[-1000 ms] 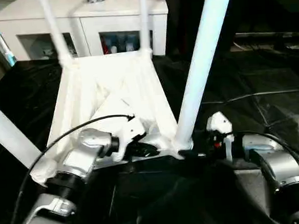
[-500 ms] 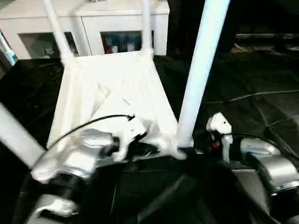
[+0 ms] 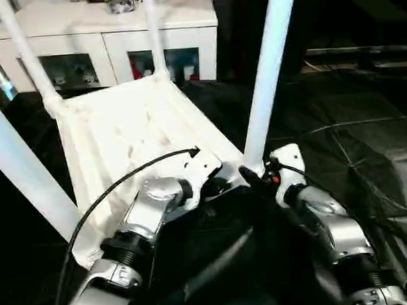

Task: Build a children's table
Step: Rotate leg to tighten

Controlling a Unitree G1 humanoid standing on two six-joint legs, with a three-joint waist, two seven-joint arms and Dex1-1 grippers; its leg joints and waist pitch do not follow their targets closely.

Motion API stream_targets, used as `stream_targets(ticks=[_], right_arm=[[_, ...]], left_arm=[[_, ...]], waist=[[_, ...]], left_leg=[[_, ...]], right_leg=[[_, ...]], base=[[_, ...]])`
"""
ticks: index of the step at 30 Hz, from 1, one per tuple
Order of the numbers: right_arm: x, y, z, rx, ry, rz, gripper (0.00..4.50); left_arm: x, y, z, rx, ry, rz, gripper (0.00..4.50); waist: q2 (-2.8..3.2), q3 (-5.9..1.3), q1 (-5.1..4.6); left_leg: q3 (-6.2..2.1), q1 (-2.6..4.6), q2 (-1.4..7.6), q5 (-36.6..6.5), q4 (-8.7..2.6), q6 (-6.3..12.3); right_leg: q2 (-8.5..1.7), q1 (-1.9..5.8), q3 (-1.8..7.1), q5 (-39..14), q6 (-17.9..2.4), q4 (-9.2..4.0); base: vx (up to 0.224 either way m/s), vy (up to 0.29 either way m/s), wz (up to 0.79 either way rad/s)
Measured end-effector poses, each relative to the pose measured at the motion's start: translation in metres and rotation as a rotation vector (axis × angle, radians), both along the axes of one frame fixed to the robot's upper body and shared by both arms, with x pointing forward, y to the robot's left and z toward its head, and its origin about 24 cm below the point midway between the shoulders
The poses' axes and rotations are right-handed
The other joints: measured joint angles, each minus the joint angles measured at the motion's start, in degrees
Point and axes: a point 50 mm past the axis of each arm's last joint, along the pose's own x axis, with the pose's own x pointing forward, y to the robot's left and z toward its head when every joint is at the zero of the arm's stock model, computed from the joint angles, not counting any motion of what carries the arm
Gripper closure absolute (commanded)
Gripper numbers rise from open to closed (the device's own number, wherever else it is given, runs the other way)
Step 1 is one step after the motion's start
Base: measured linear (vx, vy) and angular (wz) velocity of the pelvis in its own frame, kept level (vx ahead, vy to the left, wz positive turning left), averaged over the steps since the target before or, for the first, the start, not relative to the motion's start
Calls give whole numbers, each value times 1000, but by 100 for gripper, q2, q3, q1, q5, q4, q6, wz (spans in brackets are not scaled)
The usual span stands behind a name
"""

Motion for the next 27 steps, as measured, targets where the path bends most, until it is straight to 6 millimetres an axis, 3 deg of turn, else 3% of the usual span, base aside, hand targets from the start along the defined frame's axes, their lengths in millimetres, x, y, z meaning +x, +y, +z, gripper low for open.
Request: stream_targets(ticks=[3,11,17,20,21,25,27], right_arm=[[-3,-11,4,-16,-2,89,59],[-17,-29,14,-73,19,437,59],[-21,-26,15,-65,29,550,59],[-23,-25,16,-49,39,594,59],[-23,-25,16,-44,41,602,85],[-23,-25,17,-33,41,614,97],[-23,-24,18,-25,38,616,124]], left_arm=[[-1,2,2,-5,8,-33,450],[-14,34,8,-11,51,-238,450],[-20,45,11,-9,86,-331,450],[-21,52,12,-3,100,-350,450],[-22,52,12,-5,101,-355,450],[-22,53,12,-2,101,-358,450],[-22,54,13,-3,100,-356,450]], waist=[[5,-2,18],[19,-1,39],[16,1,200],[16,1,215],[4,8,214],[-12,18,213],[-32,27,203]], left_leg=[[-1,-17,0,0,-2,0],[-9,-61,12,14,-20,35],[-6,-109,12,14,-10,40],[-7,-131,14,14,10,40],[-6,-131,14,15,12,40],[-5,-132,16,15,24,40],[-5,-131,16,15,26,40]], right_leg=[[0,-6,-2,9,-14,0],[7,-43,-20,6,-10,2],[5,-86,-23,5,-13,9],[4,-103,-22,7,-13,20],[3,-103,-22,8,-13,24],[3,-102,-21,9,-15,30],[2,-102,-20,10,-15,37]], base=[[0,0,0],[0,0,0],[0,0,0],[0,0,0],[0,0,0],[0,0,0],[0,0,0]])
